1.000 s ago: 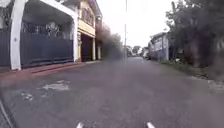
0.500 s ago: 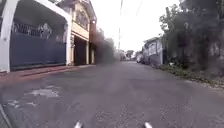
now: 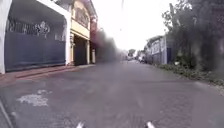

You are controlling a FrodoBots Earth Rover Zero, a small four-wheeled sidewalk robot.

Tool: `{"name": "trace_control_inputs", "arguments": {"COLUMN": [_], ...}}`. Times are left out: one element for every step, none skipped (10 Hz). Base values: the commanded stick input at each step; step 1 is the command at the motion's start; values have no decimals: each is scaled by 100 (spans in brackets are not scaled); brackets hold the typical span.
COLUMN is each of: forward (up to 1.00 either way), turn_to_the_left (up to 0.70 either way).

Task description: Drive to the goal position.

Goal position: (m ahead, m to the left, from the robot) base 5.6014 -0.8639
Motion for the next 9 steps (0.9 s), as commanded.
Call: {"name": "trace_control_inputs", "arguments": {"forward": [85,85,85,85,85,85,85,85,85], "turn_to_the_left": [-34,-30,-18,-5,0,0,0,0,0]}}
